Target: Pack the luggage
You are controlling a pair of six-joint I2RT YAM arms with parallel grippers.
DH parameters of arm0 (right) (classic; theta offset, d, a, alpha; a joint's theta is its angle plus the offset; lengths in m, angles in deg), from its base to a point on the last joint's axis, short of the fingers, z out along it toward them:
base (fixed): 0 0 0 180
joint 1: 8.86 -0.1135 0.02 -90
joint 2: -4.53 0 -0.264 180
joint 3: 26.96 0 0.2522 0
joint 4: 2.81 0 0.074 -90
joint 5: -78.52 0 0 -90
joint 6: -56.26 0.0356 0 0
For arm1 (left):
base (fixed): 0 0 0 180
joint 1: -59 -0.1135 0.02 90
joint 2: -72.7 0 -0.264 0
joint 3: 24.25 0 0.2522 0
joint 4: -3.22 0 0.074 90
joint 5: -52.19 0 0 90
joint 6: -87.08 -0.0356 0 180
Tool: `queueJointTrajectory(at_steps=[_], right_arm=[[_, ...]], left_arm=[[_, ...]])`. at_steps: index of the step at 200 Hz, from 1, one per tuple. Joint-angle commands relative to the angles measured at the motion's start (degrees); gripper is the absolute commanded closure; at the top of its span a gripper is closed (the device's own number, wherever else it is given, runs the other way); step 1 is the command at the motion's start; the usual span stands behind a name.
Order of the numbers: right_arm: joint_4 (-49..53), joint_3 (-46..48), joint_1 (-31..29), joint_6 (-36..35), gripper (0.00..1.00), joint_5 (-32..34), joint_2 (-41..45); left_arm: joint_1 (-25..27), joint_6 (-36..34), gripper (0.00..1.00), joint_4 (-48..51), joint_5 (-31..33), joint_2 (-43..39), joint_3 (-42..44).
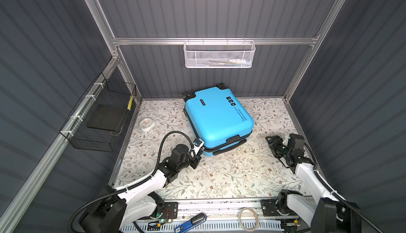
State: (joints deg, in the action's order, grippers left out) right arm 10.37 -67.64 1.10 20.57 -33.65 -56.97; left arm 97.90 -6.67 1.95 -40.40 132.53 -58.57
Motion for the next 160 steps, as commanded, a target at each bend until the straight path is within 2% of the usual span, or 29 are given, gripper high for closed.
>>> queueJointTrajectory(at_steps=[1, 32, 56, 92, 127, 145, 160], right_arm=[[-6.2, -3.8, 1.0, -2.0, 0.35, -8.4, -7.2], [-15.8, -8.5, 1.0, -0.3, 0.37, -18.2, -18.0], [-26.8, -7.9, 0.9, 1.5, 0.39, -21.8, -23.4], [-43.8, -5.7, 0.9, 0.2, 0.45, -26.8, -30.3], [-66.0, -4.5, 0.8, 8.8, 0.47, -30.6, -39.6], [-70.5, -6.2, 0.0, 12.2, 0.47, -30.8, -43.7], [-69.1, -8.0, -1.2, 11.8, 0.46, -30.6, -45.0]], left_arm=[[-0.8, 2.6, 1.00, -2.0, 8.0, -6.0, 1.6], [-1.1, 4.2, 1.00, -2.0, 11.4, -8.4, 2.6], [-1.1, 4.3, 1.00, -1.3, 11.5, -7.1, 1.7], [-1.2, 4.7, 1.00, -1.7, 12.7, -5.2, 0.9], [-1.3, 5.1, 1.00, -2.0, 13.6, -3.7, 0.3], [-1.5, 5.3, 1.00, -2.1, 14.2, -3.2, 0.0], [-1.6, 5.5, 1.00, -1.7, 14.7, -2.8, -0.4]])
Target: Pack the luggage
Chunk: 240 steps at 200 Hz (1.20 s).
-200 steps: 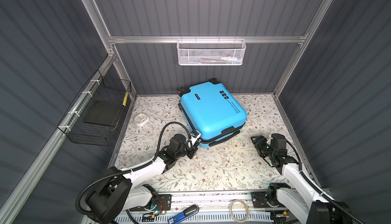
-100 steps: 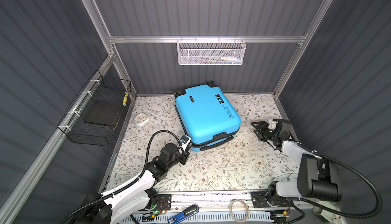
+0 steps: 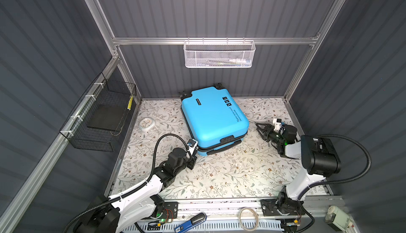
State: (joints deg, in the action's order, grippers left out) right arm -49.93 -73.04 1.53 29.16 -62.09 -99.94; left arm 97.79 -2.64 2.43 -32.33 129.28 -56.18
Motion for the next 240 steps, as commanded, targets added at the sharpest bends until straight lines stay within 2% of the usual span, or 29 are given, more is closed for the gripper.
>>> queueJointTrajectory(at_steps=[1, 44, 96, 137, 157, 177, 209, 227, 240], right_arm=[[-8.7, -2.7, -1.7, 3.1, 0.46, -2.2, -2.1], [-7.7, -3.4, -2.6, 1.5, 0.46, -1.8, -4.0], [-13.1, -1.9, -3.2, 3.0, 0.53, -2.2, -6.4], [-13.3, 1.6, -3.5, -1.1, 0.53, 0.6, -4.2], [-11.4, 0.3, -3.7, -0.6, 0.52, 1.0, -2.7], [-4.7, -2.3, -3.9, -2.0, 0.52, 1.5, -0.3], [7.2, -5.5, -3.9, -6.1, 0.47, 4.5, 3.8], [11.9, -7.4, -3.9, -7.4, 0.45, 6.1, 4.8], [14.5, -9.0, -3.9, -7.6, 0.44, 6.9, 5.1]], left_arm=[[-1.5, 1.5, 1.00, -2.2, 6.6, 0.5, -2.8], [-1.6, 1.9, 1.00, -1.5, 6.7, 1.4, -3.8], [-1.6, 2.3, 1.00, -0.5, 6.9, 1.7, -4.3], [-1.6, 2.6, 1.00, -0.3, 7.0, 1.2, -4.2], [-1.6, 2.6, 1.00, 0.0, 7.1, 1.1, -4.2], [-1.6, 2.7, 1.00, 0.8, 6.2, 0.7, -4.5], [-1.6, 3.1, 0.57, 5.5, 3.7, -0.6, -6.4], [-1.6, 3.6, 0.48, 9.9, 2.1, -1.8, -7.8], [-1.7, 4.1, 0.45, 12.7, 0.6, -3.6, -8.3]])
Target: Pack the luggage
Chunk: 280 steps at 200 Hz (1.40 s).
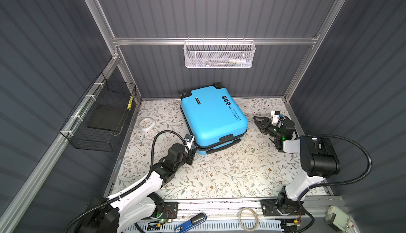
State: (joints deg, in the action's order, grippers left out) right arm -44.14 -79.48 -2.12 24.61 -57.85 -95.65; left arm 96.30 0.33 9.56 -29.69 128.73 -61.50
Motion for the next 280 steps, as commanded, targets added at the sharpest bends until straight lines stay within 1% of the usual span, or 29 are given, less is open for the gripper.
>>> queueJointTrajectory(at_steps=[1, 19, 34, 50, 65, 76, 93, 100, 107, 128, 145, 163, 188, 218, 241, 280], right_arm=[[8.8, -2.7, -0.2, -3.1, 0.44, 2.7, 0.8], [12.0, -5.7, -0.3, -3.5, 0.44, 2.6, 0.7], [15.3, -8.0, -0.5, -4.7, 0.43, 2.8, 1.1], [19.7, -10.7, -1.3, -6.7, 0.43, 2.8, 1.7], [23.1, -12.6, -2.4, -8.3, 0.43, 3.2, 2.3], [25.6, -13.8, -3.2, -9.6, 0.43, 3.6, 2.6], [28.1, -15.2, -4.2, -10.4, 0.43, 4.0, 2.7], [28.8, -15.7, -4.8, -10.7, 0.43, 4.1, 2.7], [29.5, -16.1, -5.4, -11.2, 0.43, 4.5, 2.6], [31.8, -16.5, -7.3, -12.8, 0.43, 5.3, 3.1], [32.6, -15.8, -8.5, -13.4, 0.43, 5.6, 4.1], [33.3, -14.2, -9.7, -14.0, 0.44, 5.6, 6.0], [34.5, -11.4, -12.4, -15.4, 0.44, 6.0, 9.1], [33.9, -6.4, -16.5, -15.7, 0.44, 7.3, 12.5], [31.2, -1.9, -19.0, -14.1, 0.44, 8.1, 15.1], [31.2, 2.6, -23.4, -13.7, 0.44, 9.5, 20.4]], left_arm=[[-0.1, 1.1, 0.45, 5.7, -2.2, -3.3, -3.0], [-0.1, 2.1, 0.42, 7.1, -5.6, -7.7, -2.7], [0.0, 3.7, 0.38, 7.5, -6.5, -12.2, -2.5], [0.0, 6.3, 0.32, 7.5, -4.0, -16.0, -3.1], [0.0, 8.9, 0.25, 5.9, -0.2, -16.9, -4.6], [-0.1, 10.8, 0.21, 5.5, 3.6, -15.4, -6.9], [-0.1, 11.6, 0.17, 5.7, 7.8, -10.0, -12.4], [-0.1, 11.6, 0.13, 6.2, 9.8, -7.4, -15.2], [-0.3, 11.2, 0.10, 6.8, 10.8, -4.5, -18.0], [-1.7, 9.7, 0.07, 8.5, 11.3, 3.4, -25.6], [-4.3, 10.1, 0.04, 10.7, 10.1, 8.6, -30.1], [-7.8, 11.7, 0.03, 10.8, 7.6, 11.8, -31.6], [-13.7, 13.9, 0.02, 9.9, 2.9, 13.6, -31.5], [-18.9, 14.8, 0.01, 8.5, -1.7, 15.3, -31.5], [-21.2, 15.0, 0.01, 7.1, -5.4, 17.9, -32.2], [-22.5, 13.5, 0.01, 5.6, -10.4, 23.8, -36.5]])
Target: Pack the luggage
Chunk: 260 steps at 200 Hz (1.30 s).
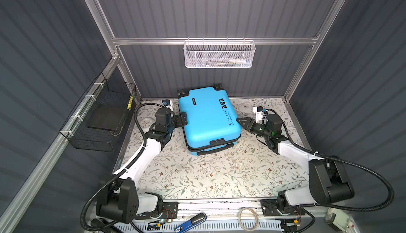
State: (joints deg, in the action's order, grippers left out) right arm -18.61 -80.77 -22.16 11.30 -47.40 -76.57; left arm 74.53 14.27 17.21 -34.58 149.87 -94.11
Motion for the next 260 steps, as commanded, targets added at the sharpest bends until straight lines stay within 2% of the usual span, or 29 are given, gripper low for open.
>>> queueJointTrajectory(at_steps=[1, 49, 57, 75, 95, 115, 133, 184, 212, 260], right_arm=[[5.7, 4.0, -3.5, -0.3, 0.44, -0.9, 1.4], [6.6, 5.6, -6.2, -0.5, 0.43, 0.4, 4.9], [7.8, 5.8, -5.9, -1.5, 0.40, 0.9, 5.9], [9.4, 7.3, -3.9, -3.6, 0.27, 2.1, 9.2], [9.8, 10.4, -0.3, -5.8, 0.25, 2.1, 12.9], [8.5, 13.6, 2.7, -9.2, 0.28, 2.4, 14.4], [3.0, 17.0, 3.3, -12.6, 0.32, 2.2, 13.4], [-16.0, 21.7, 2.0, -17.4, 0.51, -0.4, 1.4], [-25.1, 23.2, -0.3, -19.0, 0.52, 0.2, -4.2], [-28.1, 22.1, -3.9, -23.7, 0.56, 2.6, -9.3]], left_arm=[[-0.7, -0.5, 0.01, -2.1, -5.6, 2.8, -4.0], [-1.5, 0.0, 0.01, -3.6, -11.1, 9.9, -10.1], [-1.5, 0.5, 0.01, -3.8, -11.8, 10.5, -10.6], [-1.5, 1.5, 0.00, -5.3, -13.0, 11.7, -11.0], [-1.5, 1.4, 0.00, -5.6, -14.8, 13.4, -12.7], [-1.5, 0.7, 0.00, -4.8, -15.9, 15.5, -15.2], [-1.5, -0.3, 0.00, -3.4, -16.2, 16.9, -17.5], [-2.0, -1.9, 0.00, -0.7, -14.2, 16.0, -19.9], [-3.2, -1.9, 0.00, 1.1, -12.1, 13.5, -19.9], [-3.8, -0.6, 0.00, 3.4, -11.0, 6.9, -17.2]])
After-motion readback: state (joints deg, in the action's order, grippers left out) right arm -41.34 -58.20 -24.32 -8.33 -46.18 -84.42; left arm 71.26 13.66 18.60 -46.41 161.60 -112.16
